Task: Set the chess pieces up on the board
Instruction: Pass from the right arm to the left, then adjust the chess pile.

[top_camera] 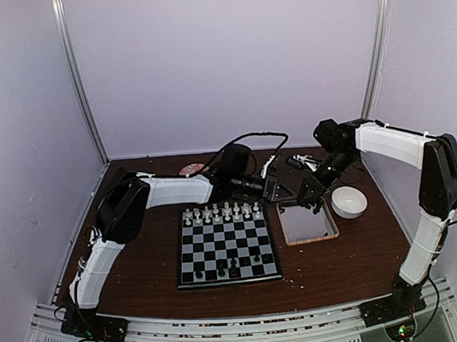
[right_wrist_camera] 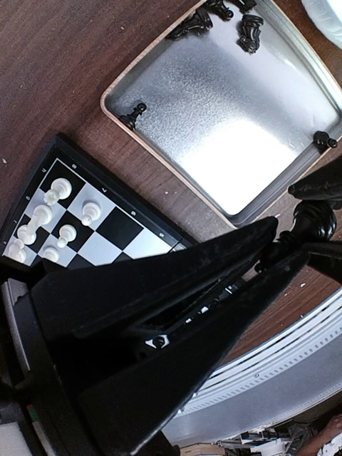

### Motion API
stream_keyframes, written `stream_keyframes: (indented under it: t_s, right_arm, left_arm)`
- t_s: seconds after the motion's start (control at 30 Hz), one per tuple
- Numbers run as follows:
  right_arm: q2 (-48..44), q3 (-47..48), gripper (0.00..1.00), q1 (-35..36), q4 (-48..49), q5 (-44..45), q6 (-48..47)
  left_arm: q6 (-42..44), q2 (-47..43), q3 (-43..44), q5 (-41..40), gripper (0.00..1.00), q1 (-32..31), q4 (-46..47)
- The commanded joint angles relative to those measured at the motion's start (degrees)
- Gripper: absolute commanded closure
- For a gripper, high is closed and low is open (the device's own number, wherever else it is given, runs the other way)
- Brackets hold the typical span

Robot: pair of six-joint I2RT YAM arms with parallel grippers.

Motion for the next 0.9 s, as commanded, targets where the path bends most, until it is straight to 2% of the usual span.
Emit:
stream_keyframes:
  t_s: [0.0,0.13,0.27,0.5,0.87]
  right_arm:
    - [-2.06,0.63,0.76,-0.75,2.69,-0.55,0.37]
    - [-3.42,0.17,0.63,-1.29,1.31,-0.83,-2.90]
    - [-5.23,-1.97,0.55,-1.56,1.24,0.44,-6.46]
    - [-4.87,-3.90,0.51,-1.73,1.60,0.16,-8.25]
    - [-4.94,-5.75,0.52,-1.80,-0.12,-3.61,-12.87]
  left_arm:
    - [-0.03,0.51,0.92,1.88,1.00,-0.79,2.80]
    - [-1.13,0.00,-0.34,1.47,1.00,-0.27,4.57]
    - [-4.25,-0.45,-2.27,1.66,1.00,0.22,9.14]
    - [-6.30,-0.90,-3.35,1.99,1.00,0.62,12.79]
    - [-9.67,-1.67,-6.65,1.82,1.00,1.72,18.30]
